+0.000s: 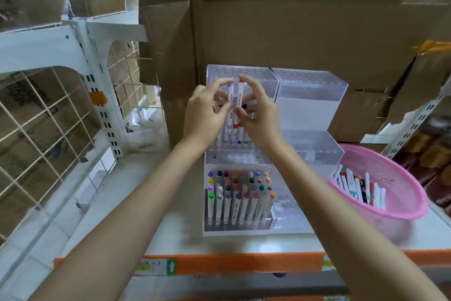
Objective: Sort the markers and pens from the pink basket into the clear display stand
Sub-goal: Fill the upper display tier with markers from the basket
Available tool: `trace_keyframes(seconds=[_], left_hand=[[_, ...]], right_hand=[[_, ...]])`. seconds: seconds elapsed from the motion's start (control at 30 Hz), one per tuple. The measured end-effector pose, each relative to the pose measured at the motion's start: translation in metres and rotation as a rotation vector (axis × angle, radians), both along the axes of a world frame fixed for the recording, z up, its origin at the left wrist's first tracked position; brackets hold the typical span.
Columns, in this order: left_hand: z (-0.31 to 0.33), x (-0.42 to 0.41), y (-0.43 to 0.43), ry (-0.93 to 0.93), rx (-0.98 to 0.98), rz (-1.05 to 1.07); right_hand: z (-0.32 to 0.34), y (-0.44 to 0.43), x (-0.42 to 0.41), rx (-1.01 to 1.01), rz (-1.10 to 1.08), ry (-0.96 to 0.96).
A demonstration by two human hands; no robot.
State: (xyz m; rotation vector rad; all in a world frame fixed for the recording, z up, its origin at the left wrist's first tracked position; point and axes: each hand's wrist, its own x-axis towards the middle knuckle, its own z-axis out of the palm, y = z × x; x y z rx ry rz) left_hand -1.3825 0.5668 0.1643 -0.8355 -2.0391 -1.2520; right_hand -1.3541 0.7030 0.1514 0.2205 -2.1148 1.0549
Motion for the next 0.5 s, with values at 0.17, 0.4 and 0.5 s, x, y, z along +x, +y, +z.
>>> trace_keyframes(seconds=[0.17, 0.4, 0.5], left_hand=[[0.0, -0.005, 0.0, -0.01, -0.004, -0.028], [-0.009, -0.01, -0.003, -0.03, 0.008, -0.066], [-0.01, -0.011, -0.003, -0.037, 0.014, -0.067]], right_hand=[[0.0, -0.002, 0.0, 0.008, -0.014, 0.01], [0.003, -0.003, 0.002, 0.001, -0.01, -0.001], [0.004, -0.004, 0.001, 0.005, -0.007, -0.001]])
